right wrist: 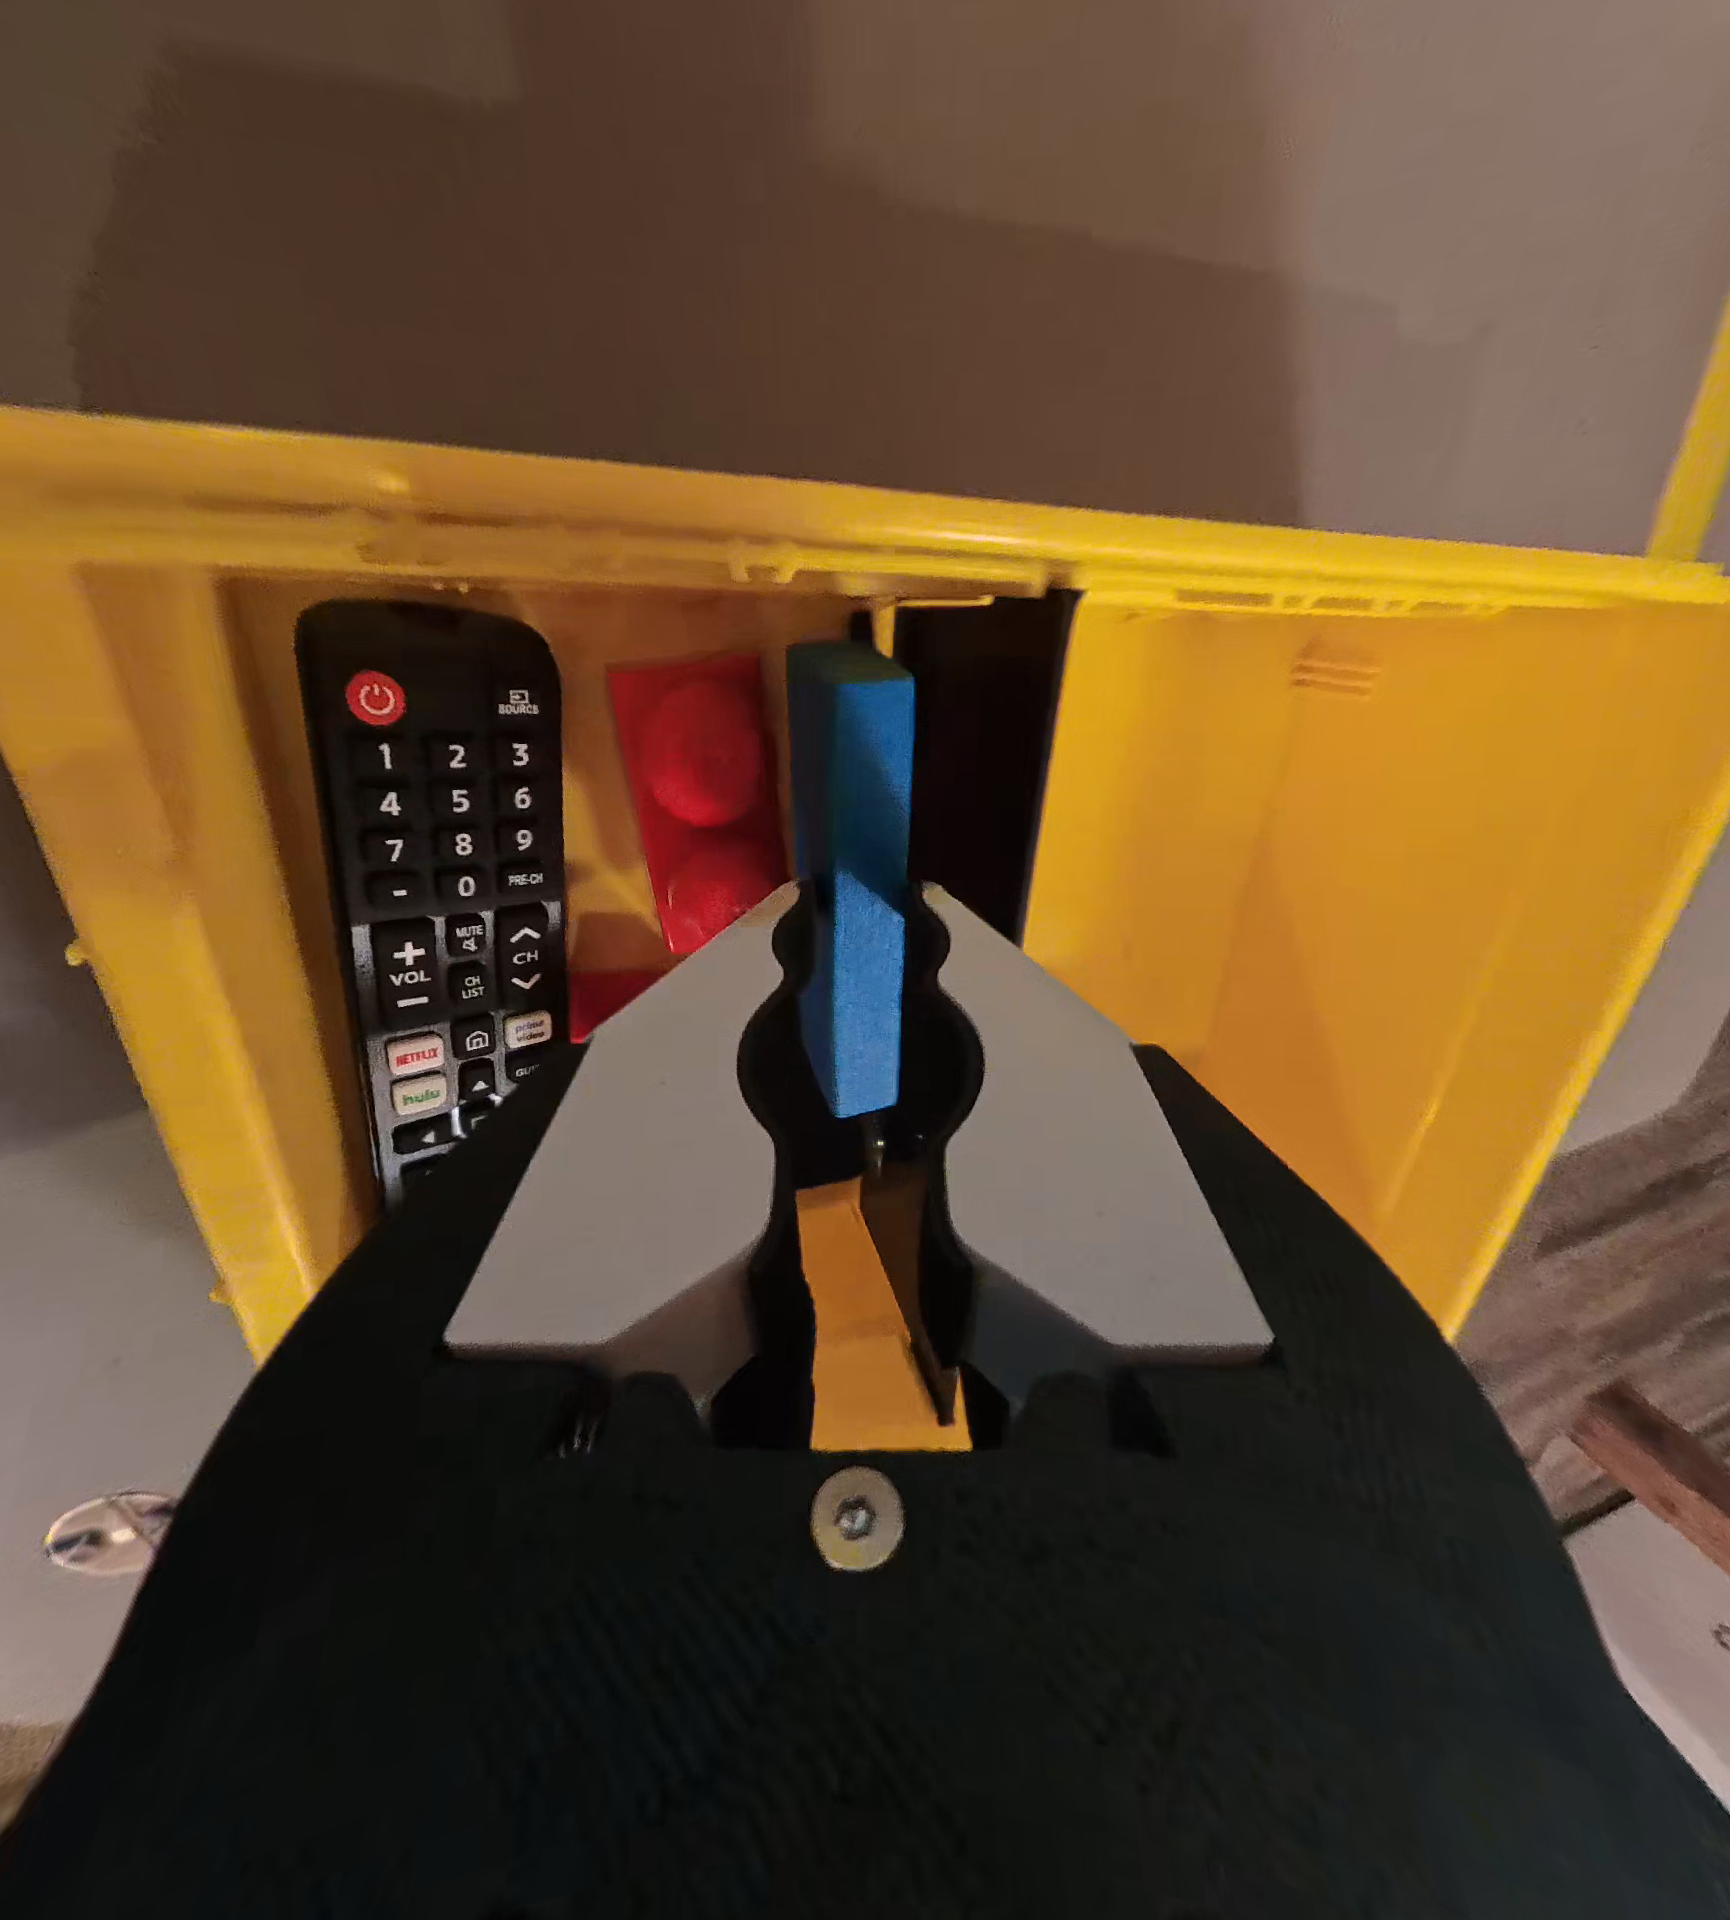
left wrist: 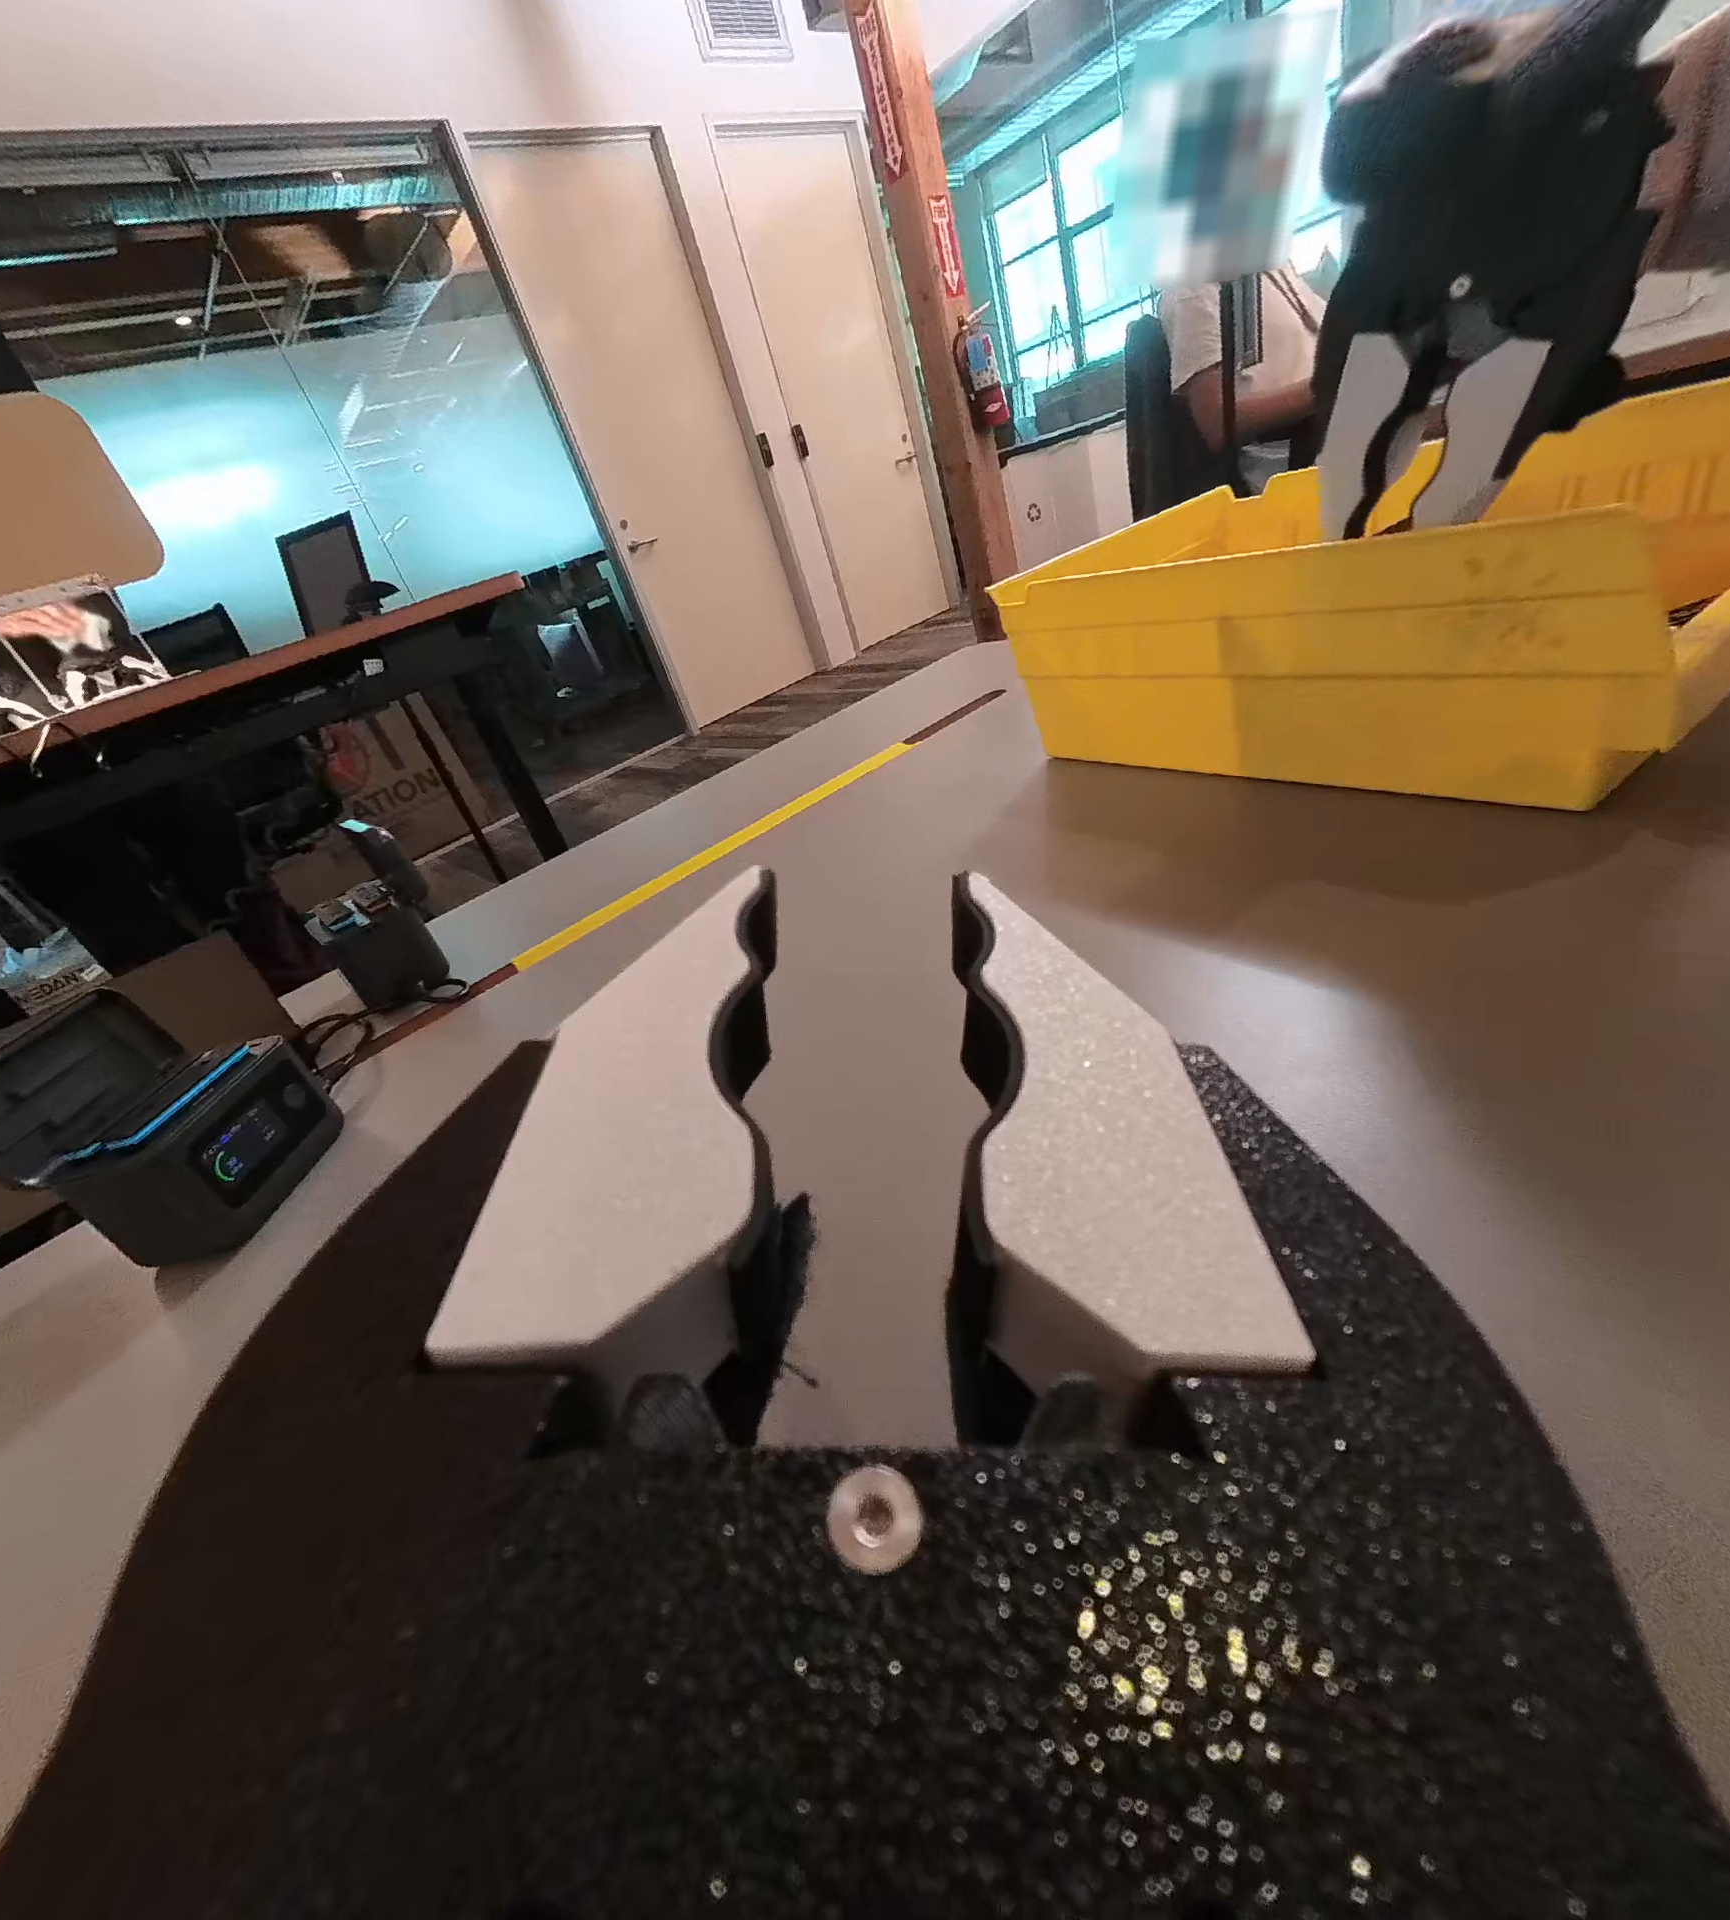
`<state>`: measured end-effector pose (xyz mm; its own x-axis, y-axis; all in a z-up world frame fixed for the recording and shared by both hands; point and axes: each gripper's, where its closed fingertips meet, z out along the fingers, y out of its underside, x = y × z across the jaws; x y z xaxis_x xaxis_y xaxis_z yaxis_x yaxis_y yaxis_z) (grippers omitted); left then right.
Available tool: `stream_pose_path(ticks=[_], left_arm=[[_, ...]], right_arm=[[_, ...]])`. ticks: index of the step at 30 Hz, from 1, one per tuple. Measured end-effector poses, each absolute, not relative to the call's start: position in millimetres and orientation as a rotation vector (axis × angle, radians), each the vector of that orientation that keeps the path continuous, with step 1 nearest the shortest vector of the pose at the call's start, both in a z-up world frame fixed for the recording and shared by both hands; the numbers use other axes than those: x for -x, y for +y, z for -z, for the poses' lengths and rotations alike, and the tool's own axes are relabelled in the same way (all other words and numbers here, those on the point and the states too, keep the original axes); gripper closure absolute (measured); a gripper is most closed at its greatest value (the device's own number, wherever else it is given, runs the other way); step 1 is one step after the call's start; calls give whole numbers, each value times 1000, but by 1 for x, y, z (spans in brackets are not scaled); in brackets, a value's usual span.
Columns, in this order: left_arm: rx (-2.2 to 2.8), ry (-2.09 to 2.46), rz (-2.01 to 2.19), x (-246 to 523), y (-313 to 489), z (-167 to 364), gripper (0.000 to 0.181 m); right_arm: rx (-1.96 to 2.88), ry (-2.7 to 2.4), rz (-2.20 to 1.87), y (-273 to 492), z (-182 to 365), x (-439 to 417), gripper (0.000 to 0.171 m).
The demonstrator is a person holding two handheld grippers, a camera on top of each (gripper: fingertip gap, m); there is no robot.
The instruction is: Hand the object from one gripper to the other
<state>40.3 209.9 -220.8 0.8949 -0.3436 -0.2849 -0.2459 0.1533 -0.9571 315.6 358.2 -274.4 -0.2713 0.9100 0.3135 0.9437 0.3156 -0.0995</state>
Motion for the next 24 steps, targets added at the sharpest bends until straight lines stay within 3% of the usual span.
stream_pose_path(ticks=[13,17,24], left_arm=[[1443,510,74,-42,210,223,153],[1442,501,76,-41,210,222,152],[1439,485,66,-38,211,221,149]], right_arm=[[1828,-2268,116,356,302,-319,155],[1863,-2011,201,365,250,-320,150],[1415,-1509,-180,305,130,-215,134]])
